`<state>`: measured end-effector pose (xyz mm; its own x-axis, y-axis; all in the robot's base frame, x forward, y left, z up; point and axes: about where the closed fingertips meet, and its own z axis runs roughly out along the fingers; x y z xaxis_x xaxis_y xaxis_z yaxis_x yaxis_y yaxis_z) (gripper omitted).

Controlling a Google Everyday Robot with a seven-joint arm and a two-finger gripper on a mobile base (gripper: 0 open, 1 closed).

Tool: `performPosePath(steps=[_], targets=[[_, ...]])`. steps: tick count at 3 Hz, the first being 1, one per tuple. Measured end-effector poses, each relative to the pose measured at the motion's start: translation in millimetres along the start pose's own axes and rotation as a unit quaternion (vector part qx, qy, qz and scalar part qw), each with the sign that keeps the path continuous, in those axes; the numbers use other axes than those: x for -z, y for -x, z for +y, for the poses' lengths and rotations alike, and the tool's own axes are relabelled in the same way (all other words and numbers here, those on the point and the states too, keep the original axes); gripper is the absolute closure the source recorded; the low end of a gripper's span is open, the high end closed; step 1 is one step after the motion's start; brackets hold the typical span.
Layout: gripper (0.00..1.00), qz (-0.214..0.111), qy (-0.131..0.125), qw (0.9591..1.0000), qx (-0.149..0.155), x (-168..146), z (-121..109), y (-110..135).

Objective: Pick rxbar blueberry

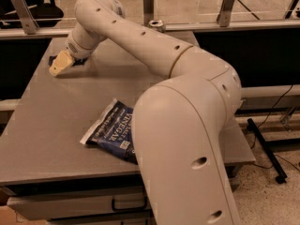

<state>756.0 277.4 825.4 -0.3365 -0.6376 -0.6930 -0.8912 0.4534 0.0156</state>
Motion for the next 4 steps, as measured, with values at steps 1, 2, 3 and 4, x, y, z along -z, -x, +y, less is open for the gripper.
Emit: performPosePath(steps=[1, 2, 3, 4], targets=[[0.41, 0.002, 0.0, 1.0, -0.007, -2.7, -3.6, -2.5], [0.64, 0.002, 0.0, 1.0, -0.007, 0.6, -3.5, 0.7], [0.88, 0.002, 0.0, 1.0, -0.007, 4.3, -3.4, 4.2], [1.0, 0.002, 0.0, 1.0, -0.007, 6.8, -3.3, 6.5]])
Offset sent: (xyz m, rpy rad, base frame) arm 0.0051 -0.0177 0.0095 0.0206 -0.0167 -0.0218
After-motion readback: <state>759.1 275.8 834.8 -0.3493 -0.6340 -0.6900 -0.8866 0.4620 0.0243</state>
